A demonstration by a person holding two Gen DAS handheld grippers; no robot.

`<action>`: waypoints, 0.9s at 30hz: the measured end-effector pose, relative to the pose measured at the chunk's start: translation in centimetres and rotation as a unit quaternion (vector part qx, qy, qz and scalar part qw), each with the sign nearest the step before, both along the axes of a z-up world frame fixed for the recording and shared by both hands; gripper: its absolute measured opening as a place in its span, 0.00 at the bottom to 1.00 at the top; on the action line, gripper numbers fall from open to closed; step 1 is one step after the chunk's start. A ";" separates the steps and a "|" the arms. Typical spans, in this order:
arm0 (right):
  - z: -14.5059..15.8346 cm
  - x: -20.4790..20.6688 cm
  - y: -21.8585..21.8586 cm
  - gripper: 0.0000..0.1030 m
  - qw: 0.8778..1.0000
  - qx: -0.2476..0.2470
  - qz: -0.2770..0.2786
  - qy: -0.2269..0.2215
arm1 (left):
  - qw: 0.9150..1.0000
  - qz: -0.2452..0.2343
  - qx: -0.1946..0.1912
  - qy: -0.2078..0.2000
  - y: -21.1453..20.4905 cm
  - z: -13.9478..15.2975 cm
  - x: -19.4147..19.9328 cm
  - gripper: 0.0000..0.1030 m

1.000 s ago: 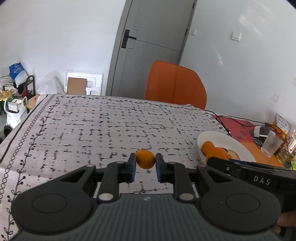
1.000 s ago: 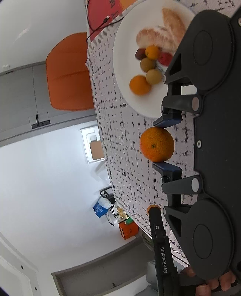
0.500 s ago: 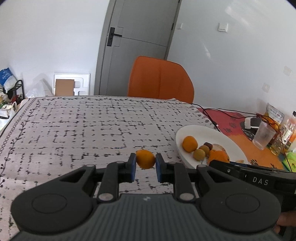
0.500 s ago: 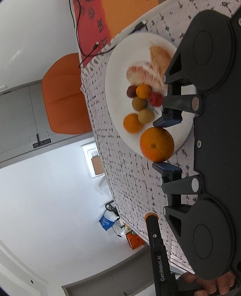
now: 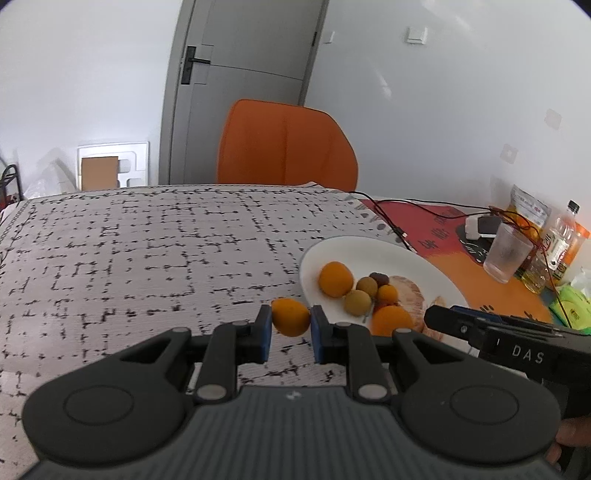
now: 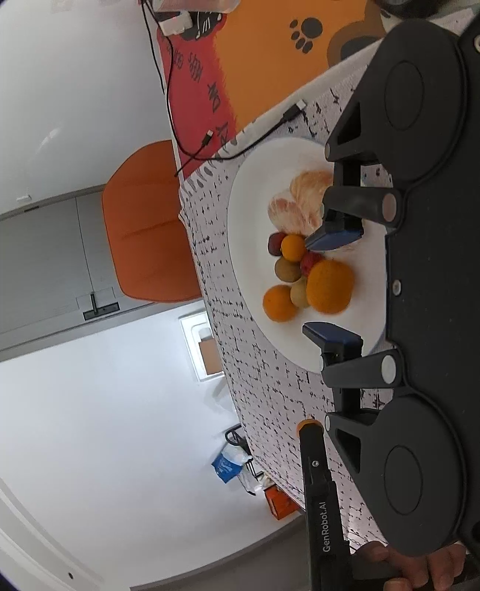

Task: Organize fruits
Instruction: 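Carry both fruits over the white plate and open both tools to release them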

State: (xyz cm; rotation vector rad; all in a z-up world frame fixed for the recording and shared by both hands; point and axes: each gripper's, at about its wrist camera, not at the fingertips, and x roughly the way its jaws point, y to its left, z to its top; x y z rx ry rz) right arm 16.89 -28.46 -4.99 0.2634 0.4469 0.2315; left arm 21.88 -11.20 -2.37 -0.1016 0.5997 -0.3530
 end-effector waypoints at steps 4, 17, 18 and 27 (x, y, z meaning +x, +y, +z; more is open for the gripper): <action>-0.2 -0.2 -0.6 0.43 1.000 0.005 -0.004 0.003 | 1.000 -0.010 0.003 0.001 -1.0 0.0 0.4 0.20; -0.7 -0.9 -2.5 0.43 1.000 0.026 -0.012 0.008 | 0.999 -0.039 0.019 -0.001 -4.6 0.2 1.5 0.20; -0.7 -1.0 -2.5 0.44 0.999 0.031 -0.011 0.008 | 0.999 -0.041 0.022 -0.003 -4.9 0.3 1.6 0.20; -1.1 -1.1 -2.5 0.55 0.999 0.031 -0.003 0.017 | 0.999 -0.035 0.037 -0.012 -5.4 0.7 1.4 0.23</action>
